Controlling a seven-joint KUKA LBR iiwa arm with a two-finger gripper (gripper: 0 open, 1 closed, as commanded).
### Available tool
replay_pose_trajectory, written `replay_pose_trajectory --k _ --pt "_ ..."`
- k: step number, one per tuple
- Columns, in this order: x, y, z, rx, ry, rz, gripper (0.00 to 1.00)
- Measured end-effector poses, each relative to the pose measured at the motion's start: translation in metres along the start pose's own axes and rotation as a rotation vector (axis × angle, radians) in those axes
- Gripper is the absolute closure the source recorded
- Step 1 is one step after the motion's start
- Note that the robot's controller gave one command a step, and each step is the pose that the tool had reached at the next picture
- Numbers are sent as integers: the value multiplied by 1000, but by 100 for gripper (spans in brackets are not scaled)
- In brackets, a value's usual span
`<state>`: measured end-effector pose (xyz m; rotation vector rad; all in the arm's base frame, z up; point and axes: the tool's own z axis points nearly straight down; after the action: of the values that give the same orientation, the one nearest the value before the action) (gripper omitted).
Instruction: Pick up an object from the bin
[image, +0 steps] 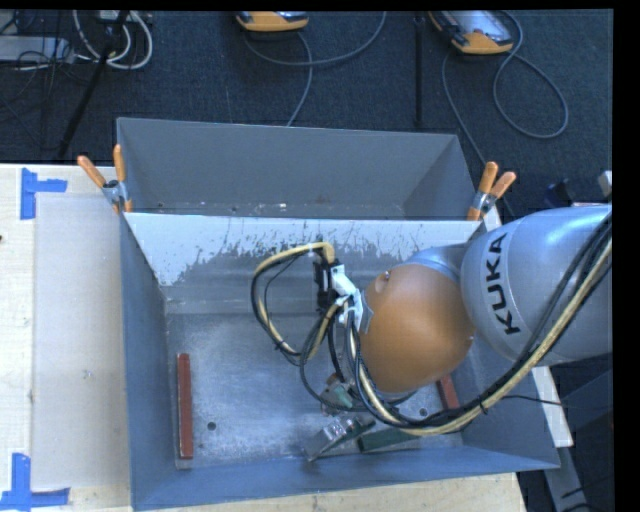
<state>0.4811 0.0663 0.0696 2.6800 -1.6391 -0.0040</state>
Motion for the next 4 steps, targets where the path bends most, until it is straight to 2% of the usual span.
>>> replay_pose_trajectory --k 1,2,3,4 --pt "86 15 0 2 2 27 0" --pt "151 66 -4 9 -1 73 0" --pt "152 66 -4 4 4 73 100" --pt "157 63 -122 6 4 114 100"
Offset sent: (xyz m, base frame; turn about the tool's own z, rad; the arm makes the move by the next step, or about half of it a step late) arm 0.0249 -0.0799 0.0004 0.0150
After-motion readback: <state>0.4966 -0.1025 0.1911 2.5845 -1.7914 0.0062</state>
